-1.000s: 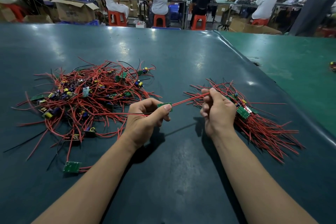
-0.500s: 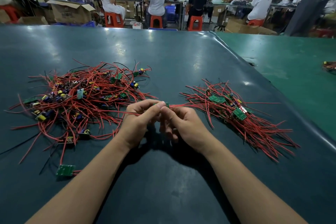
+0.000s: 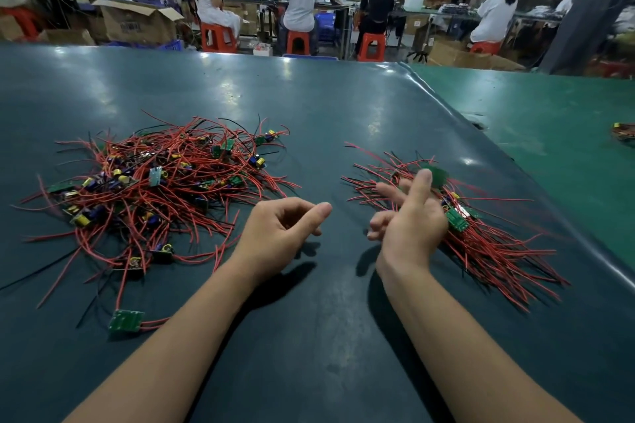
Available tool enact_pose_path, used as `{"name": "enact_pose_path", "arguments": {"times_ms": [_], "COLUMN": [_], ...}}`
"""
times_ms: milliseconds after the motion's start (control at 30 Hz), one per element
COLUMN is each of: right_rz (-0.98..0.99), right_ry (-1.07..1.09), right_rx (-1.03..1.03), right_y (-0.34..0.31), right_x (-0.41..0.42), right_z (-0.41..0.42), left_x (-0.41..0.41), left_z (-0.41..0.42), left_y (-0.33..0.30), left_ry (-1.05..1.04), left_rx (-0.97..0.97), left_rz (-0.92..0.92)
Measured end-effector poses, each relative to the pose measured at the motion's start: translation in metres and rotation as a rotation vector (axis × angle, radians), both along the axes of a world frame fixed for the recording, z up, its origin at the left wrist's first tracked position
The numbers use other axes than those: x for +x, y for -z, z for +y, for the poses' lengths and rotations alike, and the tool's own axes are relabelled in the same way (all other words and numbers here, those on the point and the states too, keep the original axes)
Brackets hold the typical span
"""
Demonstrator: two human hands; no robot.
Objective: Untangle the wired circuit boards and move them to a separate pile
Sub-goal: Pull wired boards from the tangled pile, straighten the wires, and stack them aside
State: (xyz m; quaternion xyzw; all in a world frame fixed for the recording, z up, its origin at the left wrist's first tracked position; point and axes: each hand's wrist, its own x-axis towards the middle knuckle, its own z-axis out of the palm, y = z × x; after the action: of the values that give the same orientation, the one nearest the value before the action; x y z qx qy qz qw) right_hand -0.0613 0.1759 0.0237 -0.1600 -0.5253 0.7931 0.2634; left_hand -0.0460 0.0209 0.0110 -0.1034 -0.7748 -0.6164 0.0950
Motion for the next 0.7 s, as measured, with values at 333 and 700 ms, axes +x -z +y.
{"name": "enact_pose_path", "arguments": {"times_ms": [333,700], "right_rz": [-0.015,-0.04], "right_ry": [-0.363,-0.445], "right_rx": [0.454,0.497], "right_y": [0.011,0.015], "right_x": [0.007,0.003], "right_z": [-0.019,-0.016], "left_x": [-0.004,-0.01], "left_z": [-0.026,-0.055], "left_y": [0.001,0.003], "left_ry": [-0.693,-0.838], "left_rx": [-0.653,-0.88], "left_rz": [0.437,-0.104]}}
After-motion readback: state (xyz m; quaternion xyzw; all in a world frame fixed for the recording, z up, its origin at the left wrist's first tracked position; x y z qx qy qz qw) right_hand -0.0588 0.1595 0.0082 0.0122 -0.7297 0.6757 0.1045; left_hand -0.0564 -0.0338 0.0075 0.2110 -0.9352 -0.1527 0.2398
